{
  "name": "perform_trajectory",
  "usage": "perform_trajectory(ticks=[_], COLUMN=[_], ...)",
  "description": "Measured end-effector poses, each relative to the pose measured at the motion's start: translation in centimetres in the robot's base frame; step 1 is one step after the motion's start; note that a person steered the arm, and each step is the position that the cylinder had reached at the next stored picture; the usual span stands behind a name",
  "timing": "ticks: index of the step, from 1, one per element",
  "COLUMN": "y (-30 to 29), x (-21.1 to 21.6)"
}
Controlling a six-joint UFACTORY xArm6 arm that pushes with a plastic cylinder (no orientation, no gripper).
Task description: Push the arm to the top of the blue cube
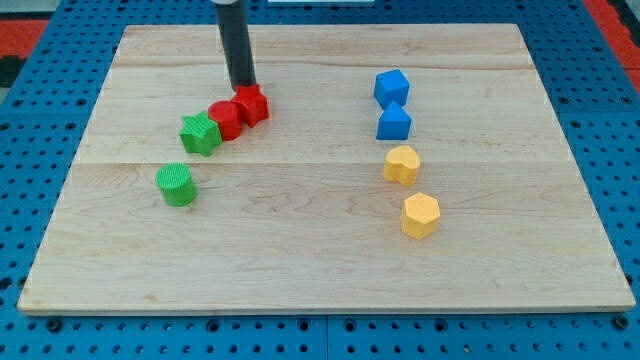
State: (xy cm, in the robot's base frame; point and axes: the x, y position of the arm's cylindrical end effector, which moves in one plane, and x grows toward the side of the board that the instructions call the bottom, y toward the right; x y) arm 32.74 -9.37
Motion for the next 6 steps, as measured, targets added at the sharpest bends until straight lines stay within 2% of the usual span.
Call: perform_trajectory(ticks=[1, 2, 3, 5, 6], y=[0.9, 2.1, 2.5, 14.5, 15.4], x=[2.7, 3.3, -0.1, -3.9, -6.6])
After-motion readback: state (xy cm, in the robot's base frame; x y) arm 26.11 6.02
